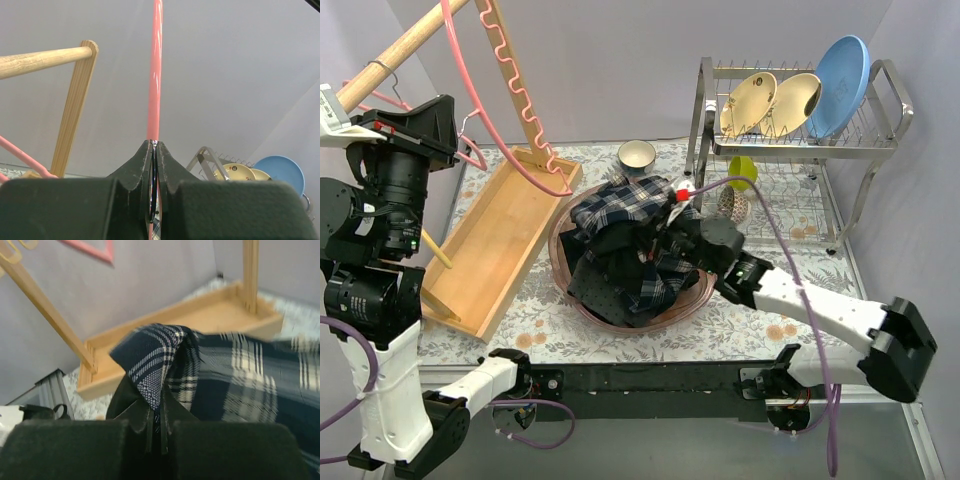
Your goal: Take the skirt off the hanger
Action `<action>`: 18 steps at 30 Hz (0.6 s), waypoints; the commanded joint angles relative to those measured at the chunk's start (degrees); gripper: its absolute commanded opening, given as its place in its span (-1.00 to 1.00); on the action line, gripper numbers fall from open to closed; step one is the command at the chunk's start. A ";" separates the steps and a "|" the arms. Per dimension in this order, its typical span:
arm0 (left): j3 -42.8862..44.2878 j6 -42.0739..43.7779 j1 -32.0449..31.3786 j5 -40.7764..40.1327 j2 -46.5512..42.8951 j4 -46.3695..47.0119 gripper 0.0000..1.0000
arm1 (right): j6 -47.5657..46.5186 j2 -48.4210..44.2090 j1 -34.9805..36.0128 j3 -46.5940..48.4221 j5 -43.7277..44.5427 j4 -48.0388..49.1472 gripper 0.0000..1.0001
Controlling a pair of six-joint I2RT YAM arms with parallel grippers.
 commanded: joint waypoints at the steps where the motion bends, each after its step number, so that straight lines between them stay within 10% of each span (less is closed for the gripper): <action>1: 0.09 0.78 -0.10 -0.02 0.40 3.00 -1.00 | 11.64 7.22 -0.08 -3.91 -1.02 8.80 -0.97; 14: -3.69 2.98 -0.01 1.48 -0.12 1.34 -1.00 | 20.53 26.93 10.82 -10.86 7.91 16.38 -0.96; 18: -4.66 3.33 -0.10 2.09 -0.82 0.72 -1.00 | 16.68 22.37 11.35 -8.32 9.84 8.48 -0.28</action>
